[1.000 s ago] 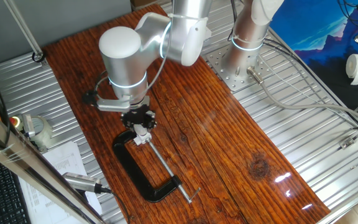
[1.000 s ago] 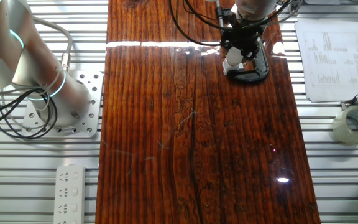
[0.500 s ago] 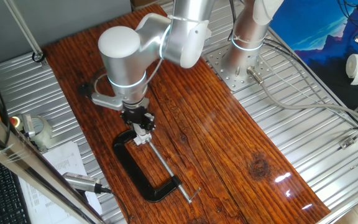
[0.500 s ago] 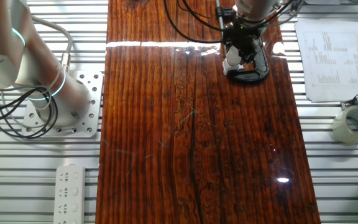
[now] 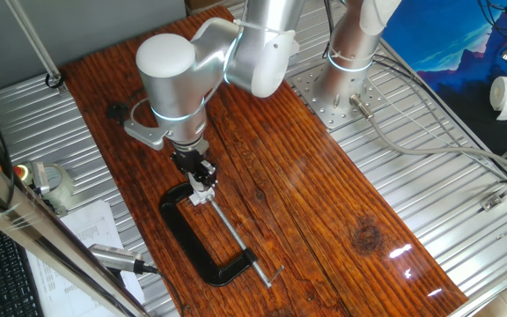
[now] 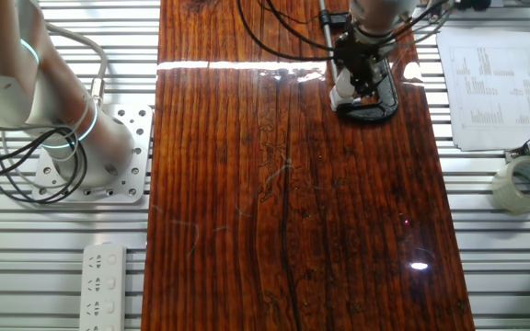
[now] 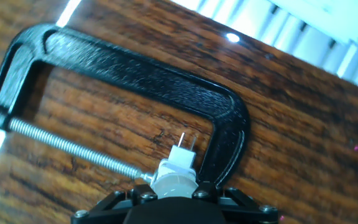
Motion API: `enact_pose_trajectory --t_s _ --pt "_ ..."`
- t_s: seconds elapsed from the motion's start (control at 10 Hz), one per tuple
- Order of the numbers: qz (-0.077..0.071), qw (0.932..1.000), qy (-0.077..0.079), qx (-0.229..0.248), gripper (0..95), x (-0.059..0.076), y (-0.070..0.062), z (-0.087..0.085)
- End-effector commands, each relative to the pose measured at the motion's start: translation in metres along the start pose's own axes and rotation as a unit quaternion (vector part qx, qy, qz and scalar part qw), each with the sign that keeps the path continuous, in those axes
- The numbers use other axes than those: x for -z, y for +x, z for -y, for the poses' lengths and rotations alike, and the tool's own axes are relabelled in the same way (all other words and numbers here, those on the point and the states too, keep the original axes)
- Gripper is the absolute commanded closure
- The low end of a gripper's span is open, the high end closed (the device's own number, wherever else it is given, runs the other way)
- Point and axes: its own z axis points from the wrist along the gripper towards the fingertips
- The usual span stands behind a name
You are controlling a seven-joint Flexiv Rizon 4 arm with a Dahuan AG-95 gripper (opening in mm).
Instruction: Install the light bulb by rotating it
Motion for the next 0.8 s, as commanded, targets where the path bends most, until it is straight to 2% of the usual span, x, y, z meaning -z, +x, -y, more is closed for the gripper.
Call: enact_pose_trajectory --t_s 0.1,0.4,0.8 --pt "0.002 0.9966 -0.005 -0.082 95.0 0.0003 -0.0002 -0.0009" --pt "0.001 0.9909 -0.003 -0.134 95.0 0.0007 -0.0003 -0.0013" --pt "-0.002 0.9868 -0.001 -0.162 95.0 0.0013 -0.0001 -0.0015"
